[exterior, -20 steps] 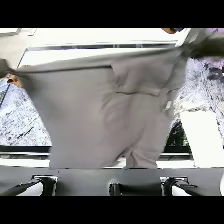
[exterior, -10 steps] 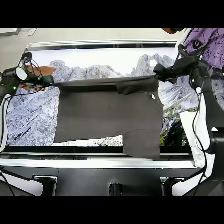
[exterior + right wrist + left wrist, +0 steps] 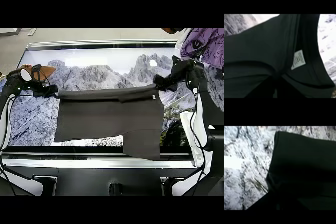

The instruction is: Fold the clothes and pants, and hang the long-sleeved shirts on hangers.

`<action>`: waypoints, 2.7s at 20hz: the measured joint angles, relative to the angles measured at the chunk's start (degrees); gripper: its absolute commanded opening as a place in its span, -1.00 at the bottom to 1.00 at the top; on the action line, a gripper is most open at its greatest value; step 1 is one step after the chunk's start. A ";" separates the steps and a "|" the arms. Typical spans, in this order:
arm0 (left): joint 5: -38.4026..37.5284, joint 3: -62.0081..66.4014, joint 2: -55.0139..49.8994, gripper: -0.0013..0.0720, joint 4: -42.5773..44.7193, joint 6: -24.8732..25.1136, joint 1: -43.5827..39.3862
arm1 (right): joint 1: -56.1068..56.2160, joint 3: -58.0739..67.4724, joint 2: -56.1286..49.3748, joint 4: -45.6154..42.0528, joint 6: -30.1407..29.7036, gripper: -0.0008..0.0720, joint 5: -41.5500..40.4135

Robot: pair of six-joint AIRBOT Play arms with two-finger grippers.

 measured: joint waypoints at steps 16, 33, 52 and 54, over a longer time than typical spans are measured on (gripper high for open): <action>-4.70 -5.84 0.28 0.69 -2.14 -2.16 -1.09 | -0.17 -0.02 -4.15 -1.36 -2.01 0.18 -9.73; 3.82 -46.69 34.34 0.69 -16.22 0.20 19.71 | -22.25 -53.33 30.95 12.37 -16.87 0.19 -10.93; 1.25 -53.51 36.30 0.69 -18.75 3.48 20.13 | -22.80 -74.47 33.92 21.59 -19.32 -0.89 -1.79; 1.07 -54.60 36.15 0.68 -18.86 4.57 20.24 | -22.80 -74.69 33.94 22.16 -19.80 -0.89 -1.40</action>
